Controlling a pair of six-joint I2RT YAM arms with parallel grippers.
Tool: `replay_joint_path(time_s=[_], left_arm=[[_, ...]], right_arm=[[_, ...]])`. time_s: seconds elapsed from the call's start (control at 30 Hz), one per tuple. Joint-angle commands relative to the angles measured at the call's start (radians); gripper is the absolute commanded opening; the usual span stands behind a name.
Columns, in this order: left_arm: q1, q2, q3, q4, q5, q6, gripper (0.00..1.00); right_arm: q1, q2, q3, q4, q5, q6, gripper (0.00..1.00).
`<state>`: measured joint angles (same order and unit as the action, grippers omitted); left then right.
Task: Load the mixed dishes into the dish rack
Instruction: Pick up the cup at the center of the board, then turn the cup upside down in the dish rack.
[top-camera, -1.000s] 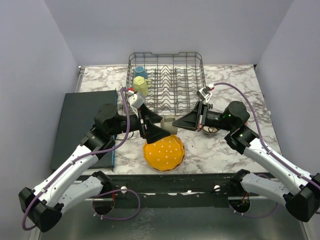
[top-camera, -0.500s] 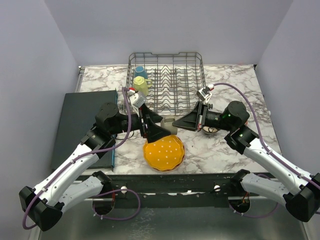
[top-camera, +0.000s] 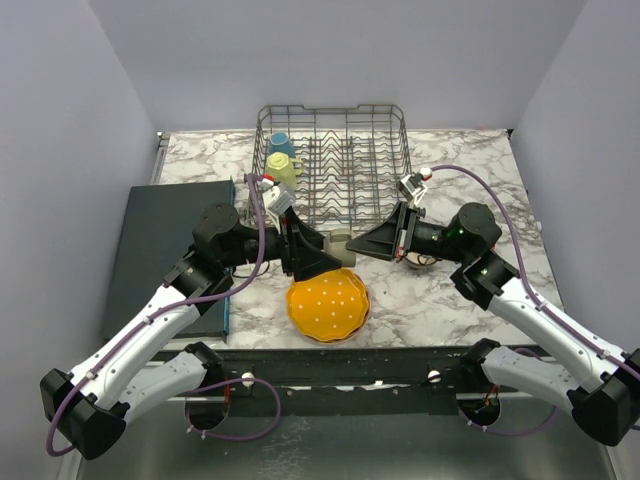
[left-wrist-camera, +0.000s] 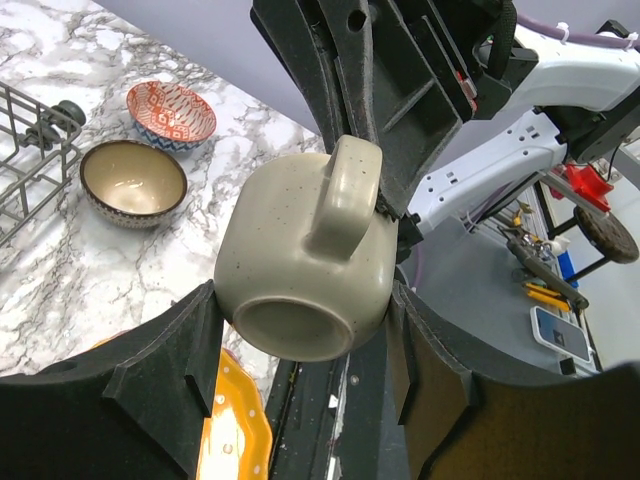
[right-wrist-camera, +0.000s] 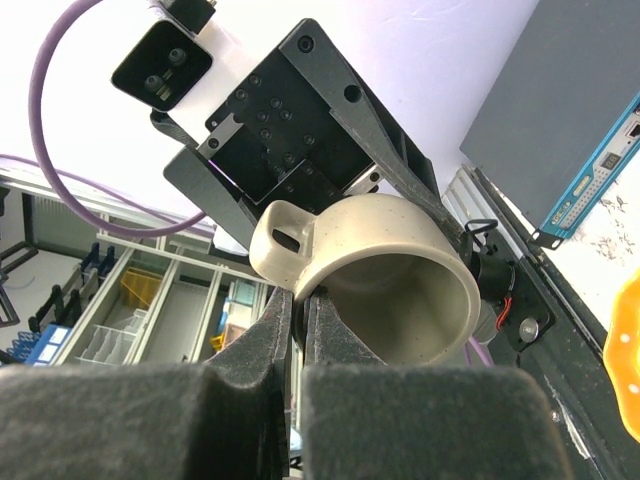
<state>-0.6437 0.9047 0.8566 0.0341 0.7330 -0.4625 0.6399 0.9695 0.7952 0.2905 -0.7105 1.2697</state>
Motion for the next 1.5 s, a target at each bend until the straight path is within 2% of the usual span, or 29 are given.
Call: replay_joint_path(time_s=[0.0, 0.17, 0.37, 0.4, 0.6, 0.73, 0.87, 1.03, 1.47], left_arm=[[-0.004, 0.001, 0.022, 0.017, 0.003, 0.004, 0.29], [-0.005, -0.01, 0.024, 0.006, -0.028, 0.014, 0.22], [-0.005, -0.009, 0.044, -0.032, -0.079, 0.023, 0.21], [-0.005, -0.007, 0.054, -0.06, -0.087, 0.028, 0.21], [-0.004, 0.006, 0.103, -0.157, -0.163, 0.059, 0.13], [-0.005, 0.014, 0.154, -0.24, -0.248, 0.097, 0.12], [-0.004, 0.04, 0.221, -0.337, -0.34, 0.14, 0.06], [-0.004, 0.078, 0.306, -0.44, -0.46, 0.192, 0.0], [-0.004, 0.268, 0.521, -0.671, -0.817, 0.263, 0.0]], right_arm=[[0.007, -0.033, -0.004, 0.027, 0.014, -0.01, 0.02], [0.007, -0.047, -0.006, -0.008, 0.029, -0.031, 0.15], [0.007, -0.074, -0.002, -0.066, 0.044, -0.062, 0.32], [0.007, -0.081, 0.001, -0.092, 0.052, -0.074, 0.36], [0.007, -0.162, 0.056, -0.306, 0.148, -0.188, 0.45], [0.007, -0.193, 0.1, -0.448, 0.212, -0.264, 0.46], [0.007, -0.201, 0.125, -0.538, 0.259, -0.311, 0.46], [0.007, -0.2, 0.131, -0.583, 0.276, -0.344, 0.46], [0.007, -0.207, 0.118, -0.646, 0.302, -0.387, 0.47]])
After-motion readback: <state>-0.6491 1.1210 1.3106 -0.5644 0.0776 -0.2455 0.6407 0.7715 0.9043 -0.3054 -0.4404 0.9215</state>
